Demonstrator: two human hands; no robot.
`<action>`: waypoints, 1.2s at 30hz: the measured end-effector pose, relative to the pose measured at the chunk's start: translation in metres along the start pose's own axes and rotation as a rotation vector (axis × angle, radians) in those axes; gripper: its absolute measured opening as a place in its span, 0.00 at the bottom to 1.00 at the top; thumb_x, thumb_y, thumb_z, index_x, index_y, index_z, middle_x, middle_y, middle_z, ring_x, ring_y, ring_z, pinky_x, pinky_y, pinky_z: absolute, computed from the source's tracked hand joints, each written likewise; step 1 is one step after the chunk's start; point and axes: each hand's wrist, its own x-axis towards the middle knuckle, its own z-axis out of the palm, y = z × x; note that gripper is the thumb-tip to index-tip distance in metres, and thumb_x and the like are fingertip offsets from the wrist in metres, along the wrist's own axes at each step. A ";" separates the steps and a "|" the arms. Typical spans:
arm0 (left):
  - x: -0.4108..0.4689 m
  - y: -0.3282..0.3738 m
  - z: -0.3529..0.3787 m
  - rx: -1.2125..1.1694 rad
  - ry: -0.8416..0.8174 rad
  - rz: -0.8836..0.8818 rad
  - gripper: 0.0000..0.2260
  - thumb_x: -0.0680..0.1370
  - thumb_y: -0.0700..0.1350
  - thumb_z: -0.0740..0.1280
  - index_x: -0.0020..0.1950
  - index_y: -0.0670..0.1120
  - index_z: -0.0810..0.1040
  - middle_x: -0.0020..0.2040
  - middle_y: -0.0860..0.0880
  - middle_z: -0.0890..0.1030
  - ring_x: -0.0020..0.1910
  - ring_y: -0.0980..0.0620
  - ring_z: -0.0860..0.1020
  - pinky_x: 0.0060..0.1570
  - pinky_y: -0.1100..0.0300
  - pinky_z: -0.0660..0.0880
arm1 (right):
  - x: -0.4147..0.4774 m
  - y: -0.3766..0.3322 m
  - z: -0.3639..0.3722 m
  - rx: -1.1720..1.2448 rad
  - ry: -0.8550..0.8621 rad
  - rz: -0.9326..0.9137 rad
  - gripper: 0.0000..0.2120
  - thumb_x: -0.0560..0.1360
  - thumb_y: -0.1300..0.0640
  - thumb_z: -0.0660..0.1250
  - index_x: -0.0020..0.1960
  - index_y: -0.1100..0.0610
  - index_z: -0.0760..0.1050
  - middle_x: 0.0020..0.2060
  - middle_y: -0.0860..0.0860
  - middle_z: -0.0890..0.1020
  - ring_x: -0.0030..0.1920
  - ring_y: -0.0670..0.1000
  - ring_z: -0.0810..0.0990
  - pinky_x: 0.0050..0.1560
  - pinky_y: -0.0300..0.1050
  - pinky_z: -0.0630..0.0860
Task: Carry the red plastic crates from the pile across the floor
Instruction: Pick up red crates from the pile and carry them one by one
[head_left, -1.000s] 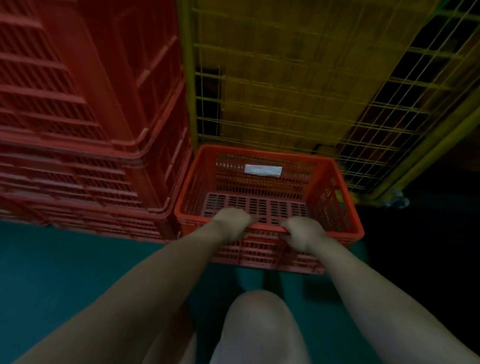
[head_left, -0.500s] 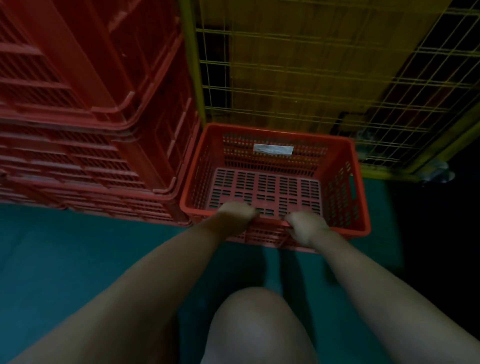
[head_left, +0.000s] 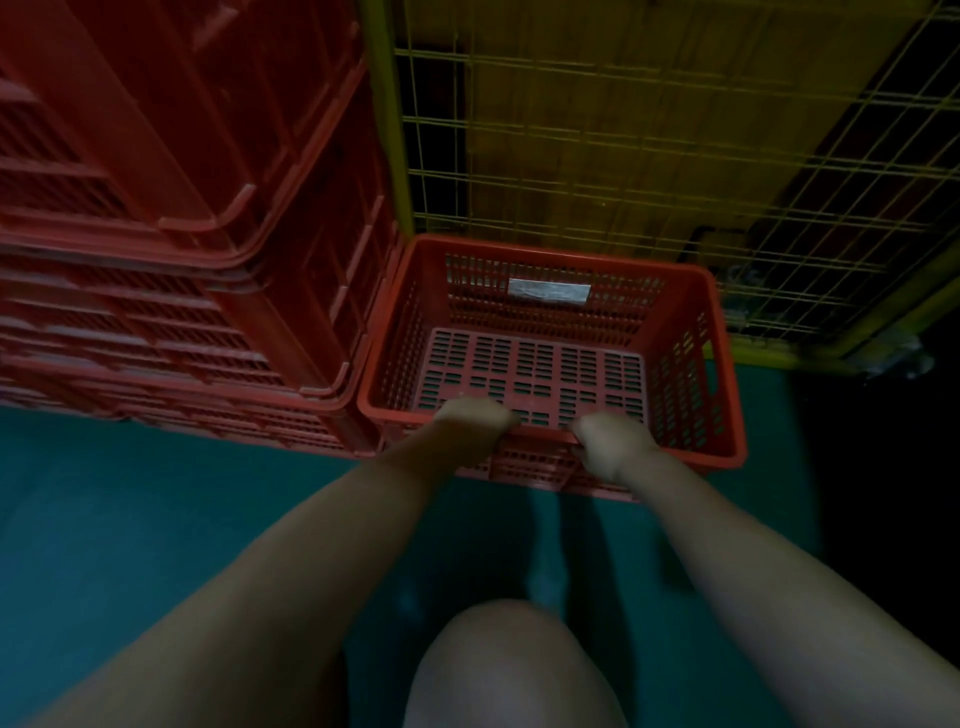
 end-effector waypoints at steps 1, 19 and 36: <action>-0.001 0.000 -0.001 -0.032 -0.018 -0.010 0.09 0.81 0.48 0.61 0.58 0.48 0.76 0.48 0.51 0.78 0.49 0.51 0.77 0.46 0.60 0.68 | 0.001 0.000 0.000 -0.004 -0.009 0.000 0.10 0.78 0.56 0.61 0.56 0.54 0.78 0.55 0.56 0.81 0.56 0.58 0.79 0.48 0.44 0.72; -0.117 0.027 -0.123 -0.230 -0.061 -0.140 0.21 0.76 0.51 0.65 0.70 0.55 0.70 0.66 0.49 0.75 0.63 0.46 0.75 0.61 0.53 0.73 | -0.123 -0.024 -0.140 0.217 -0.107 0.006 0.27 0.73 0.51 0.69 0.71 0.48 0.68 0.68 0.52 0.73 0.66 0.55 0.72 0.64 0.48 0.71; -0.445 0.133 -0.452 -0.500 0.277 -0.214 0.20 0.76 0.52 0.68 0.68 0.51 0.73 0.63 0.51 0.78 0.61 0.51 0.77 0.60 0.54 0.74 | -0.442 -0.109 -0.492 0.552 0.309 0.084 0.22 0.77 0.50 0.66 0.70 0.46 0.70 0.69 0.47 0.72 0.65 0.50 0.75 0.60 0.49 0.76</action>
